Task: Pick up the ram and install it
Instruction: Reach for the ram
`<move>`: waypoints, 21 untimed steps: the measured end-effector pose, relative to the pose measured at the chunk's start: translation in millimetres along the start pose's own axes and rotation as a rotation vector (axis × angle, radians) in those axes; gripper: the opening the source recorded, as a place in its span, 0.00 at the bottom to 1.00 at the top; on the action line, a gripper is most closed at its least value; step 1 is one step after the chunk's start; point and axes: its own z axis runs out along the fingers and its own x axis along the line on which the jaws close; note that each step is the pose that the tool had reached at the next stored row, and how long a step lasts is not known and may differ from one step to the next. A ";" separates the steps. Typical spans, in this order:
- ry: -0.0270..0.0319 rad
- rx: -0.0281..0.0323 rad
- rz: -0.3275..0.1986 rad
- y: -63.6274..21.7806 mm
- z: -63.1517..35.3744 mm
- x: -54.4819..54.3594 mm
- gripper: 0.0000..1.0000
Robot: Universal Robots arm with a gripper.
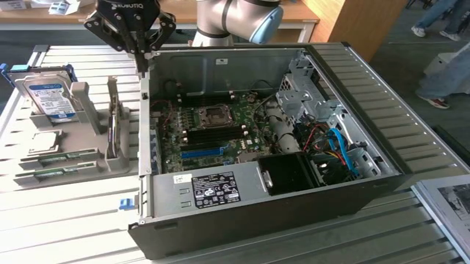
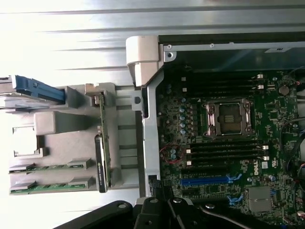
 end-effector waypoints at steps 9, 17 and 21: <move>0.0000 0.0000 0.000 -1.4 -0.5 19.0 0.10; 0.0000 0.0000 0.000 -2.8 -1.0 36.6 0.10; 0.0000 -0.0001 0.000 -3.4 -1.2 45.4 0.10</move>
